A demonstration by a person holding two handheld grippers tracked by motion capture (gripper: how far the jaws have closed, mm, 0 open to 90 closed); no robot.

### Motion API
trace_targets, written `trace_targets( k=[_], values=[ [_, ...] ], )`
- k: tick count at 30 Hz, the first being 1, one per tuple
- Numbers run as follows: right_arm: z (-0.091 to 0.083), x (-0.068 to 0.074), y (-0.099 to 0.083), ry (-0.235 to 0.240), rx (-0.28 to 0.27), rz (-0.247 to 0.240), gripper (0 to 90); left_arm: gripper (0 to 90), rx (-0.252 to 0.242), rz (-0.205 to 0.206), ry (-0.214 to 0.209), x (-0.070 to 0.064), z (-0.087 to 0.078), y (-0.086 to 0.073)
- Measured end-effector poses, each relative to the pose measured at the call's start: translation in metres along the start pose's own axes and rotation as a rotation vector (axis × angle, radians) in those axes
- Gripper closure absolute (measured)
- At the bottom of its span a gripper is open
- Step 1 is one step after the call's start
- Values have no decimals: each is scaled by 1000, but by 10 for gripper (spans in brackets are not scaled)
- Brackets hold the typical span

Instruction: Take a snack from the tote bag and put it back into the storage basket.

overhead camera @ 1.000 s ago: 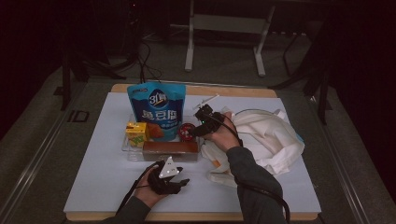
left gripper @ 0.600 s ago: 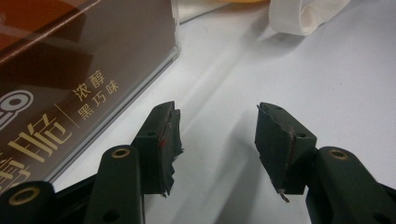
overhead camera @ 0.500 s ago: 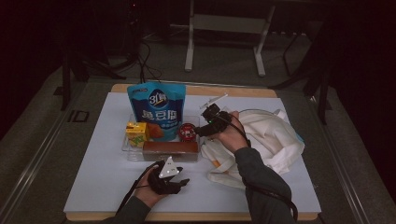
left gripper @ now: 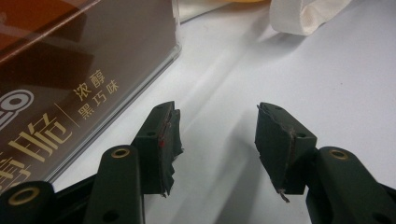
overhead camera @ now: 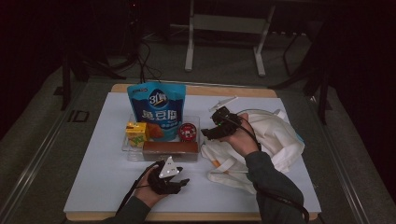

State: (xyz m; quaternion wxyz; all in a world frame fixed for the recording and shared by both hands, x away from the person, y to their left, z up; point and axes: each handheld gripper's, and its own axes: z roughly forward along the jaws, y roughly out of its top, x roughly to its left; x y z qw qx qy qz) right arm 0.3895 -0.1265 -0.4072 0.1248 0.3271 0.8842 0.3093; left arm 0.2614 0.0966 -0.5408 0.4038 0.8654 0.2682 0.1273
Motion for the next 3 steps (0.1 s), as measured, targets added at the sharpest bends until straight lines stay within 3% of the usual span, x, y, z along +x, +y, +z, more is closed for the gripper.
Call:
trace_targets(
  k=[3],
  values=[
    [-4,-2,-3,-3,-6,1,350,485,1,-1,0,0,0,0]
  ],
)
